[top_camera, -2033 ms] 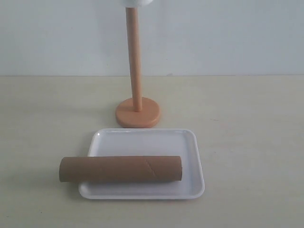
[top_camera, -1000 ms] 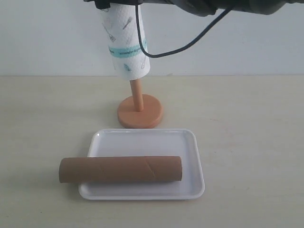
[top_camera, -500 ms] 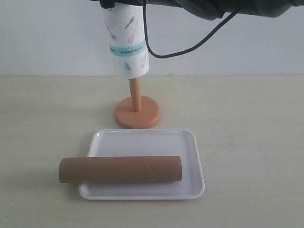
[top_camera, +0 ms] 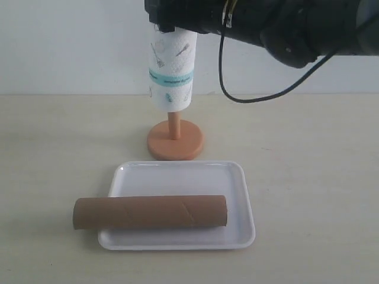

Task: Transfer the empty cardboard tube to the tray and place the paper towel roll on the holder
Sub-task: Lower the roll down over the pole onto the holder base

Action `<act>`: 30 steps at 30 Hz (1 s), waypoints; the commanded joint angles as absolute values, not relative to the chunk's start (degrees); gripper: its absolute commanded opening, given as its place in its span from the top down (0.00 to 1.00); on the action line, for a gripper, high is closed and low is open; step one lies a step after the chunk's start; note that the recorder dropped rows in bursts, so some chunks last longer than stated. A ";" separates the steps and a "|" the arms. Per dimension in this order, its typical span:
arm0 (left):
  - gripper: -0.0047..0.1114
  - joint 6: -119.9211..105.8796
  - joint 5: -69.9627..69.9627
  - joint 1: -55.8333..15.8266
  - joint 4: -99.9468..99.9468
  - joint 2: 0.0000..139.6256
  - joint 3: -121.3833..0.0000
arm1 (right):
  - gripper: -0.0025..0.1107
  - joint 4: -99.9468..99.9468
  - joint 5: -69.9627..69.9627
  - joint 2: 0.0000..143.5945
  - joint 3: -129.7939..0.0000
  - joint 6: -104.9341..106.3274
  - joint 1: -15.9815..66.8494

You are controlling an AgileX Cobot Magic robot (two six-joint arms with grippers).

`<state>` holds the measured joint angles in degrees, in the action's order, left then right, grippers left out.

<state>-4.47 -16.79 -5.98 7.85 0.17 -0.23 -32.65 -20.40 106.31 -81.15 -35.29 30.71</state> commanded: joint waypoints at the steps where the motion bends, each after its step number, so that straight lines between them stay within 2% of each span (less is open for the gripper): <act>1: 0.92 -4.64 -16.80 -5.75 8.37 0.00 0.00 | 0.98 -23.21 -27.10 107.62 -78.25 -24.89 30.39; 12: 0.92 -4.64 -16.80 -5.75 8.37 0.00 0.00 | 0.98 -22.16 -30.77 113.98 -78.25 -22.46 30.37; 20: 0.92 -4.64 -16.80 -5.75 8.37 0.00 0.00 | 0.97 -16.13 -27.74 116.84 -78.25 -20.64 30.37; 24: 0.92 -4.64 -16.80 -5.75 8.37 0.00 0.00 | 0.80 -16.13 -26.11 116.90 -78.25 -20.64 30.37; 27: 0.92 -4.64 -16.80 -5.75 8.37 0.00 0.00 | 0.55 -16.13 -26.11 116.90 -78.25 -20.64 30.37; 30: 0.92 -4.64 -16.80 -5.75 8.37 0.00 0.00 | 0.25 -16.02 -26.11 116.90 -78.25 -20.64 30.37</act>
<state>-4.47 -16.79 -5.98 7.85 0.17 -0.23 -16.68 -25.81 117.17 -78.13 -21.03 30.71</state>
